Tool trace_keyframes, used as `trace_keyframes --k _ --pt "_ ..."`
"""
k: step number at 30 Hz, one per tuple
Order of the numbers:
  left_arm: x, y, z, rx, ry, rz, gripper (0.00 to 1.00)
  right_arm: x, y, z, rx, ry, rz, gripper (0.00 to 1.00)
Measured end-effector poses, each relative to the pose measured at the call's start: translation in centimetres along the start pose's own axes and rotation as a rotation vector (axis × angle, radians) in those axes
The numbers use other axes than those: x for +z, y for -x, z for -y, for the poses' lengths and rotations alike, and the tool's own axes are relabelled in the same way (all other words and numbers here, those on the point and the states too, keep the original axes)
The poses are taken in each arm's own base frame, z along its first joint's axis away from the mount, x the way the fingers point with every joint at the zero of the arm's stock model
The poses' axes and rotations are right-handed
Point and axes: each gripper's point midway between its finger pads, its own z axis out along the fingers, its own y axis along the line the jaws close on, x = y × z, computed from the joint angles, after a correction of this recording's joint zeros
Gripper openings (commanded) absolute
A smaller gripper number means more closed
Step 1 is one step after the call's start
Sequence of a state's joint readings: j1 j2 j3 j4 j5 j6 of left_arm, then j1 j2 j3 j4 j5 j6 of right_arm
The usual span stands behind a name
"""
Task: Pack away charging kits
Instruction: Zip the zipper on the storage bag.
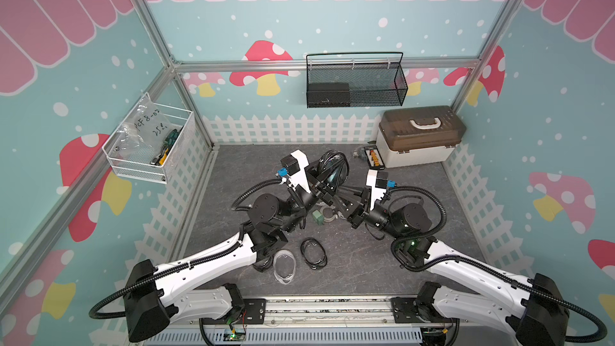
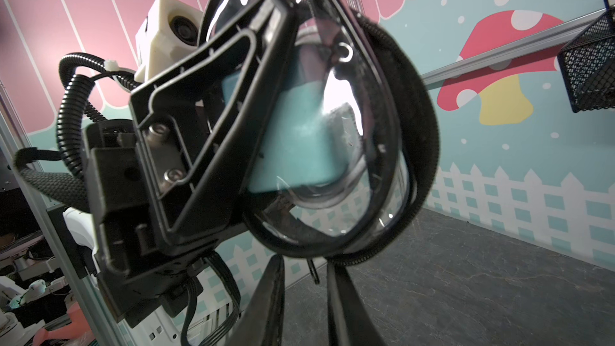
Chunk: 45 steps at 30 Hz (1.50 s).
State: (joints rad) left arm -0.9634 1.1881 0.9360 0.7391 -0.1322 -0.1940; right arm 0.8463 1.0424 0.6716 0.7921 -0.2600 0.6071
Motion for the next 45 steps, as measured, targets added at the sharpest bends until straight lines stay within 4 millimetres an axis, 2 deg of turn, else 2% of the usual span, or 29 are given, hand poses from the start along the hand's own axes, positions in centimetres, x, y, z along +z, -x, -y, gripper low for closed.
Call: trace_keyframes --k 3,9,17,25,33,36,39,41,45 --pt "0.0 0.0 0.0 -0.001 -0.001 0.003 0.00 0.1 0.1 0.1 0.000 -0.007 -0.001 0.18" --pt "-0.1 0.2 -0.1 -0.002 0.000 0.019 0.00 0.5 0.8 -0.1 -0.001 -0.003 0.006 0.17" --pt "-0.2 -0.4 -0.4 -0.003 0.011 0.017 0.00 0.5 0.1 0.4 0.007 -0.027 -0.019 0.00" --pt "-0.9 -0.7 -1.4 -0.043 0.036 0.001 0.00 -0.1 -0.3 0.7 -0.019 -0.070 -0.051 0.00" --pt "-2.9 0.5 -6.3 -0.168 0.087 0.003 0.00 -3.1 1.6 1.5 -0.140 -0.188 -0.006 0.00" --pt "-3.7 0.5 -6.0 -0.223 0.055 -0.013 0.00 -3.5 1.8 2.0 -0.185 -0.225 -0.010 0.00" --pt "-4.4 0.3 -5.5 -0.264 0.022 -0.027 0.00 -3.6 1.0 2.4 -0.216 -0.238 -0.046 0.01" --pt "-4.8 0.2 -5.2 -0.279 0.010 -0.033 0.00 -3.4 0.4 2.2 -0.223 -0.220 -0.070 0.10" --pt "-4.9 0.5 -4.7 -0.286 -0.022 -0.037 0.00 -2.3 -1.2 1.7 -0.203 -0.151 -0.116 0.15"
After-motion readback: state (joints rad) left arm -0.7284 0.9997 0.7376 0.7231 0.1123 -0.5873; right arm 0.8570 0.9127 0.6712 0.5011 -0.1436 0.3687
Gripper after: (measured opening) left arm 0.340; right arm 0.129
